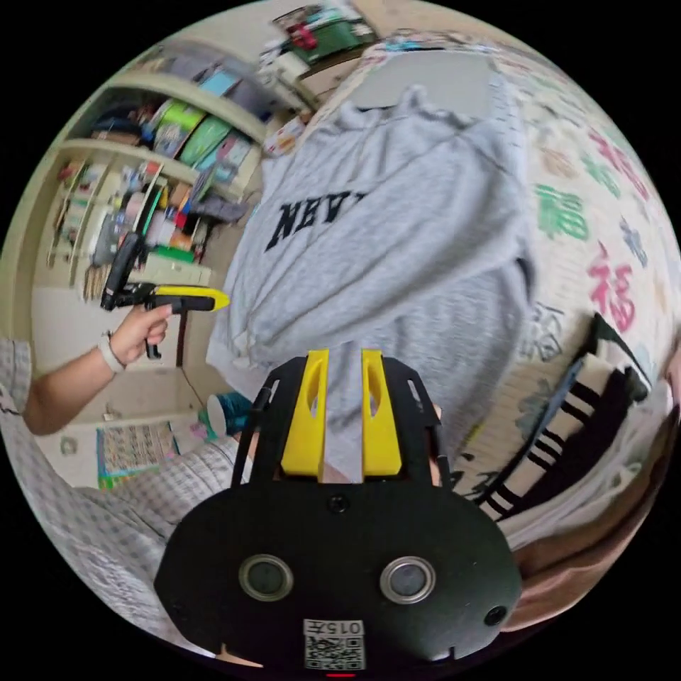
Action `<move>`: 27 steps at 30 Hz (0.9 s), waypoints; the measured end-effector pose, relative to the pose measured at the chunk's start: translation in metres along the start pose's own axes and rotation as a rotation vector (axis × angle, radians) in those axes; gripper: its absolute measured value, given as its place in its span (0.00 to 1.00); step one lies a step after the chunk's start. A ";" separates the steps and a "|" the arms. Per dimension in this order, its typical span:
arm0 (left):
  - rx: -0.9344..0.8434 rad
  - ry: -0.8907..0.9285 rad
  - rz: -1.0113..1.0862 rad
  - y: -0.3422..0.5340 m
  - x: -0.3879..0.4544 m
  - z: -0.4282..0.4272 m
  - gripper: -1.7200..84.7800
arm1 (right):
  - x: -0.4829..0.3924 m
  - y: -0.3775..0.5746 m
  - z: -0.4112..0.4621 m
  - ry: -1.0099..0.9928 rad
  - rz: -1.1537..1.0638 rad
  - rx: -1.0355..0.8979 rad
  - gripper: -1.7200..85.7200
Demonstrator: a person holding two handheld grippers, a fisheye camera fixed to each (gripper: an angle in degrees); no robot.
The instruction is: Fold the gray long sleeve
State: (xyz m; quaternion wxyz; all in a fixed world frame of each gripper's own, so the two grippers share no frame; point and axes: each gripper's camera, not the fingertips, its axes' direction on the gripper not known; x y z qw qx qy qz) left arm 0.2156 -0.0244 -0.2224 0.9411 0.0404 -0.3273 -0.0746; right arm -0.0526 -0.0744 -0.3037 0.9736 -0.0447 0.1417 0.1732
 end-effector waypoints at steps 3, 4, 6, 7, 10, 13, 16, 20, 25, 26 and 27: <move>0.167 -0.104 0.169 -0.024 0.051 -0.055 0.12 | 0.029 -0.060 -0.013 0.118 0.069 0.078 0.12; 0.224 -0.152 0.235 -0.033 0.069 -0.073 0.12 | 0.039 -0.084 -0.015 0.176 0.090 0.096 0.13; 0.296 -0.243 0.340 -0.046 0.094 -0.094 0.13 | 0.053 -0.120 -0.017 0.229 0.112 0.124 0.14; 0.334 -0.282 0.404 -0.053 0.108 -0.104 0.13 | 0.061 -0.143 -0.017 0.228 0.119 0.125 0.14; 0.298 -0.301 0.489 -0.079 0.130 -0.119 0.15 | 0.075 -0.192 -0.016 0.243 0.087 0.100 0.14; 0.254 -0.303 0.583 -0.097 0.145 -0.131 0.16 | 0.085 -0.224 -0.013 0.234 0.031 0.047 0.14; 0.232 -0.349 0.644 -0.112 0.155 -0.144 0.15 | 0.099 -0.240 -0.014 0.202 0.033 -0.021 0.14; 0.234 -0.434 0.686 -0.129 0.164 -0.157 0.13 | 0.113 -0.251 -0.029 0.184 0.071 -0.024 0.13; 0.220 -0.415 0.698 -0.138 0.164 -0.181 0.07 | 0.135 -0.262 -0.043 0.208 0.187 -0.112 0.12; 0.226 -0.411 0.700 -0.138 0.164 -0.184 0.06 | 0.136 -0.264 -0.044 0.197 0.184 -0.111 0.12; 0.249 -0.392 0.710 -0.137 0.162 -0.192 0.05 | 0.137 -0.267 -0.046 0.190 0.167 -0.111 0.10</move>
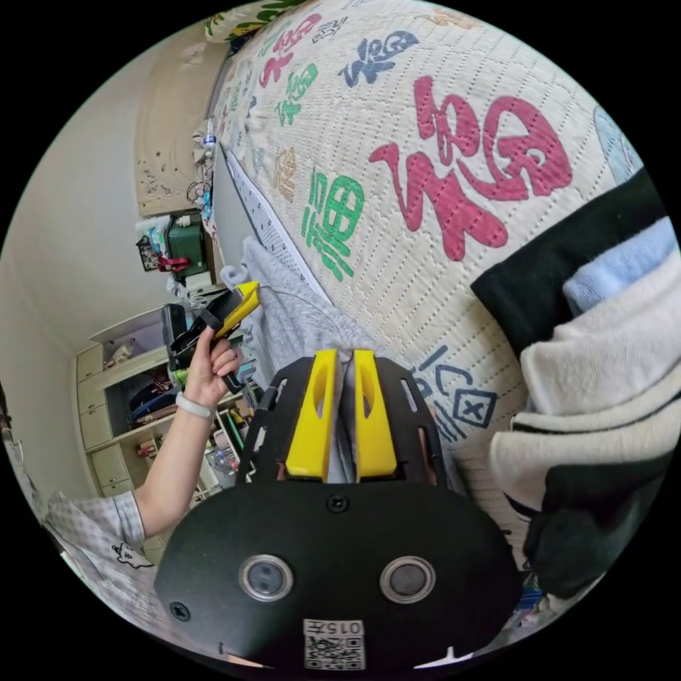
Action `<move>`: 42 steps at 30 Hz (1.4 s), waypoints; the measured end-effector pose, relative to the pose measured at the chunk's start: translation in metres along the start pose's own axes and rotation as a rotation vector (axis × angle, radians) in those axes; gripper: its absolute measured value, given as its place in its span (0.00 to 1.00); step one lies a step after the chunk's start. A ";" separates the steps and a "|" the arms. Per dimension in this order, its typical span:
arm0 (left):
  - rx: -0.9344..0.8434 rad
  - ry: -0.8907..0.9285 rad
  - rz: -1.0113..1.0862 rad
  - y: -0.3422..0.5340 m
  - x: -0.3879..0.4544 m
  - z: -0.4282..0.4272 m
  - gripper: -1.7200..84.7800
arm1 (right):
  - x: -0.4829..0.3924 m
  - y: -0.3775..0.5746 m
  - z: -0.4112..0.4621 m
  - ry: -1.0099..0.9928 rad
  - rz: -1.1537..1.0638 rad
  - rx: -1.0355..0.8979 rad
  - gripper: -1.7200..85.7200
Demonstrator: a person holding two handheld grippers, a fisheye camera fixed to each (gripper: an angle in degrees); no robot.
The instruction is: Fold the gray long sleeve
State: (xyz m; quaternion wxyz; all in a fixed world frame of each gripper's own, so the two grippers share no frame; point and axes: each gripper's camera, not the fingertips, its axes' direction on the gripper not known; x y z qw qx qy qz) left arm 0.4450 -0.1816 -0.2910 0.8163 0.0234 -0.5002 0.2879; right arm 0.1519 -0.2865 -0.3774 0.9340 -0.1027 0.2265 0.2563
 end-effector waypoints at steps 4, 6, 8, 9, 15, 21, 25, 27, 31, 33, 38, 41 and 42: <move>0.083 0.129 -0.048 0.002 -0.025 -0.020 0.02 | 0.011 -0.016 -0.014 -0.012 0.054 0.003 0.06; 0.102 0.205 -0.093 0.004 -0.036 -0.023 0.02 | 0.020 -0.022 -0.019 -0.060 0.095 0.006 0.05; 0.113 0.253 -0.116 0.005 -0.042 -0.022 0.02 | 0.028 -0.029 -0.019 -0.113 0.143 0.003 0.05; 0.120 0.272 -0.113 0.006 -0.042 -0.021 0.02 | 0.031 -0.034 -0.018 -0.136 0.155 -0.003 0.05; 0.080 0.384 -0.219 0.013 -0.052 -0.002 0.02 | 0.031 -0.044 -0.015 -0.148 0.158 0.023 0.07; -0.006 0.503 -0.473 0.068 -0.076 0.001 0.04 | 0.013 -0.018 -0.026 -0.147 0.098 0.073 0.10; -0.154 0.432 -0.546 0.129 -0.079 0.024 0.08 | -0.011 0.034 -0.027 -0.114 0.017 0.032 0.11; -0.226 0.355 -0.505 0.153 -0.071 0.037 0.10 | -0.024 0.062 -0.022 -0.101 -0.041 -0.010 0.11; -0.369 0.262 -0.433 0.208 -0.050 0.072 0.11 | -0.056 0.123 -0.004 -0.100 -0.169 -0.118 0.11; -0.409 0.257 -0.422 0.229 -0.043 0.087 0.11 | -0.070 0.141 0.004 -0.087 -0.221 -0.146 0.12; -0.450 0.265 -0.449 0.265 -0.038 0.125 0.12 | -0.102 0.163 0.027 -0.085 -0.251 -0.170 0.12; -0.455 0.295 -0.464 0.281 -0.035 0.151 0.12 | -0.120 0.164 0.046 -0.080 -0.208 -0.200 0.12; -0.451 0.316 -0.474 0.287 -0.033 0.162 0.12 | -0.126 0.165 0.051 -0.085 -0.182 -0.187 0.11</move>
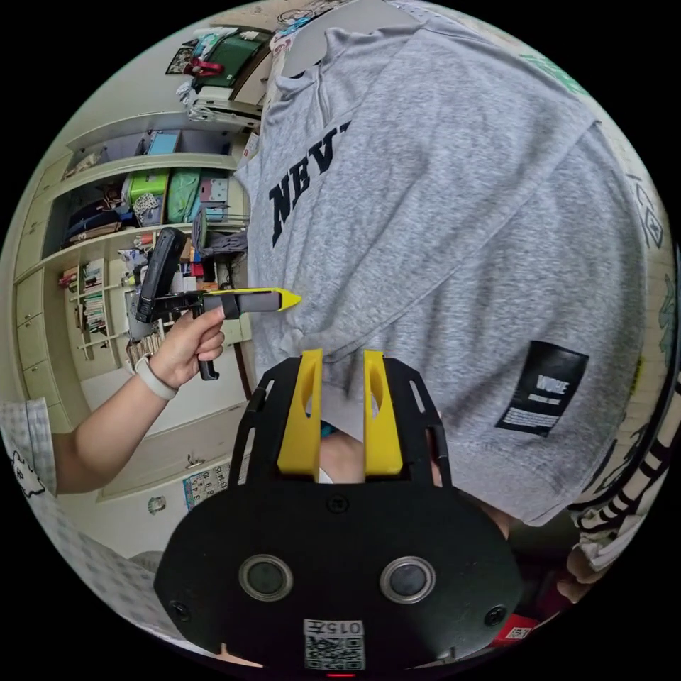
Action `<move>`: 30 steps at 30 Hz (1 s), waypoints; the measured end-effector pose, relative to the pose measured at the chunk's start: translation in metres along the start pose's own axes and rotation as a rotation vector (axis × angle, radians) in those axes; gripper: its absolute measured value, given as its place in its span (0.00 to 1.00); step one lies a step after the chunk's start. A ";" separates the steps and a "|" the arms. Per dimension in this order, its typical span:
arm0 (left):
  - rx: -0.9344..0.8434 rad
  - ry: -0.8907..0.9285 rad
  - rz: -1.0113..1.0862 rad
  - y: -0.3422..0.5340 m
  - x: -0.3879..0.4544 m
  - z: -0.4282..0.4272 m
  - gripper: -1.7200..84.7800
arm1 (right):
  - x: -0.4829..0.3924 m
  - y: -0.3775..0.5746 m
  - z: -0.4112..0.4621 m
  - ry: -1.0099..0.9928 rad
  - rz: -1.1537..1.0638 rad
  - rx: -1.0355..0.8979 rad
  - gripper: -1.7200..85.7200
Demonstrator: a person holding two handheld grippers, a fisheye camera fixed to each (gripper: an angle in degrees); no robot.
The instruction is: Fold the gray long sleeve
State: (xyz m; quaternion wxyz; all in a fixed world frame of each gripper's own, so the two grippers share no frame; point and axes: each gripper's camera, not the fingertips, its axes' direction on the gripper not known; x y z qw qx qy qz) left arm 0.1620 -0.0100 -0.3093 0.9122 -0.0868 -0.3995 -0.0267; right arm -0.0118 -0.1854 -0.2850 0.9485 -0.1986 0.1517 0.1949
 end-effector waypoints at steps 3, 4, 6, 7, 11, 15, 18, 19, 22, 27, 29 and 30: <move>0.016 0.063 -0.005 0.001 -0.007 0.028 0.12 | -0.012 -0.006 0.014 -0.038 0.073 0.020 0.10; 0.022 0.085 -0.005 0.002 -0.008 0.039 0.10 | -0.018 -0.009 0.020 -0.044 0.096 0.024 0.09; 0.024 0.142 0.009 0.003 -0.009 0.054 0.08 | -0.027 -0.014 0.028 -0.030 0.133 0.027 0.07; 0.026 0.186 0.008 0.005 -0.010 0.063 0.06 | -0.033 -0.017 0.032 -0.035 0.151 0.029 0.05; 0.020 0.288 0.007 0.012 -0.008 0.083 0.03 | -0.055 -0.025 0.044 -0.042 0.191 0.045 0.02; 0.011 0.370 -0.005 0.021 0.000 0.105 0.02 | -0.081 -0.038 0.065 -0.058 0.217 0.031 0.02; -0.004 0.423 -0.003 0.018 0.008 0.129 0.02 | -0.092 -0.046 0.087 -0.148 0.270 0.031 0.02; -0.014 0.437 -0.009 0.015 0.012 0.138 0.03 | -0.099 -0.049 0.094 -0.152 0.255 0.037 0.03; -0.014 0.387 -0.035 0.012 0.027 0.144 0.04 | -0.123 -0.055 0.108 -0.099 0.206 0.065 0.05; 0.062 0.315 -0.037 0.020 0.077 0.107 0.09 | -0.185 -0.042 0.114 0.041 0.013 0.178 0.11; 0.098 0.390 -0.004 0.023 0.109 0.083 0.10 | -0.216 -0.029 0.114 0.031 -0.116 0.230 0.11; 0.110 0.440 0.029 0.024 0.134 0.069 0.11 | -0.238 -0.019 0.117 0.023 -0.220 0.256 0.11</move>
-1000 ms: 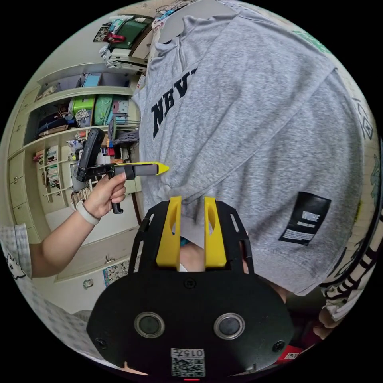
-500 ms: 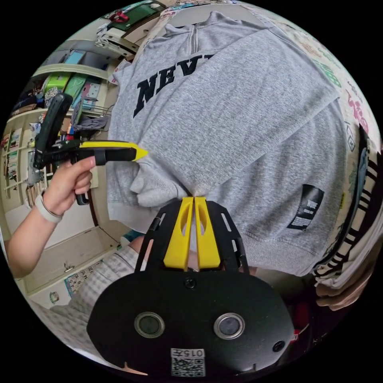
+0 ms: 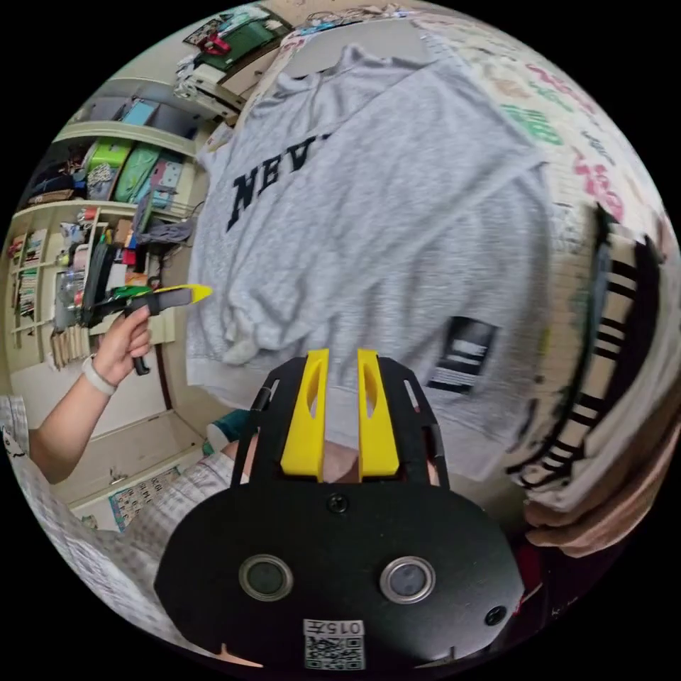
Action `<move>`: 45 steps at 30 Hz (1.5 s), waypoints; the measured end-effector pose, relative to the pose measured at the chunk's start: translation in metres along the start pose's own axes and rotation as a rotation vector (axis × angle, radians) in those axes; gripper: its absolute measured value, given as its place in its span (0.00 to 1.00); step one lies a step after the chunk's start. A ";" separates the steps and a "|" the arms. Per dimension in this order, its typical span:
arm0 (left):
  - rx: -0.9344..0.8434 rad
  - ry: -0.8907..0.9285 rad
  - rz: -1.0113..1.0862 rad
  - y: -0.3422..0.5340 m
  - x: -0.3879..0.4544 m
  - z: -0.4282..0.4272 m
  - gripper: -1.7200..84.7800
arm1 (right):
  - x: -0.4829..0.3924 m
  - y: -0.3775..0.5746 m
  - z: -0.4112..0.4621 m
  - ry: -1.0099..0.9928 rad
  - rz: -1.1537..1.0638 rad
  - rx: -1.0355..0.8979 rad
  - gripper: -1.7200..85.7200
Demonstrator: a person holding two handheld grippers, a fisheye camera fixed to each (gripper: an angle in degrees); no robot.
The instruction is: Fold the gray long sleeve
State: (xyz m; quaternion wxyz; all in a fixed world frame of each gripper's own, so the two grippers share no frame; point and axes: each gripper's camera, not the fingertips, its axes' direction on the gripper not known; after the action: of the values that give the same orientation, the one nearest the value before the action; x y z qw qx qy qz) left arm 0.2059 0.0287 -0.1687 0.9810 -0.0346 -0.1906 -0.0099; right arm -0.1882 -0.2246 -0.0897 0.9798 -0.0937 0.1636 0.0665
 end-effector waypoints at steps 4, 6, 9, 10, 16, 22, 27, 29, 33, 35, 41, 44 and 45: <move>-0.047 0.083 0.091 -0.010 0.084 0.016 0.13 | -0.077 0.021 0.013 -0.090 -0.342 0.106 0.13; -0.073 0.068 0.093 -0.017 0.104 0.031 0.13 | -0.102 0.024 0.026 -0.053 -0.434 0.132 0.13; -0.122 0.037 0.069 -0.031 0.121 0.060 0.13 | -0.127 0.015 0.049 0.049 -0.487 0.177 0.14; -0.128 0.033 0.061 -0.036 0.127 0.070 0.13 | -0.132 0.007 0.058 0.071 -0.475 0.186 0.14; -0.172 -0.073 0.051 -0.056 0.160 0.114 0.06 | -0.143 -0.036 0.104 -0.038 -0.372 0.090 0.11; -0.205 0.023 0.001 -0.062 0.195 0.147 0.03 | -0.172 -0.069 0.124 -0.189 -0.322 0.021 0.02; -0.245 0.111 -0.055 -0.071 0.214 0.202 0.03 | -0.196 -0.098 0.156 -0.219 -0.269 -0.044 0.02; -0.257 0.134 -0.060 -0.077 0.221 0.222 0.03 | -0.204 -0.107 0.168 -0.230 -0.266 -0.045 0.02; -0.269 0.089 -0.034 -0.081 0.250 0.248 0.05 | -0.234 -0.122 0.186 -0.141 -0.277 -0.024 0.04; -0.279 0.097 -0.030 -0.081 0.258 0.250 0.06 | -0.250 -0.126 0.190 -0.069 -0.288 -0.012 0.07; -0.133 0.215 -0.178 -0.109 0.219 0.237 0.09 | -0.301 -0.137 0.181 0.070 -0.274 0.176 0.09; -0.027 0.155 -0.342 -0.163 0.167 0.253 0.10 | -0.338 -0.152 0.179 0.200 -0.345 0.311 0.10; 0.001 0.104 -0.416 -0.192 0.143 0.266 0.10 | -0.353 -0.160 0.181 0.253 -0.376 0.364 0.11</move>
State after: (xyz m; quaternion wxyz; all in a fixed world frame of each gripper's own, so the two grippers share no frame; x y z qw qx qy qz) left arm 0.2325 -0.1450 0.1435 0.9664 0.0064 -0.1429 -0.2136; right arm -0.4373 -0.3786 0.2221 0.9475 0.0473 0.2737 -0.1587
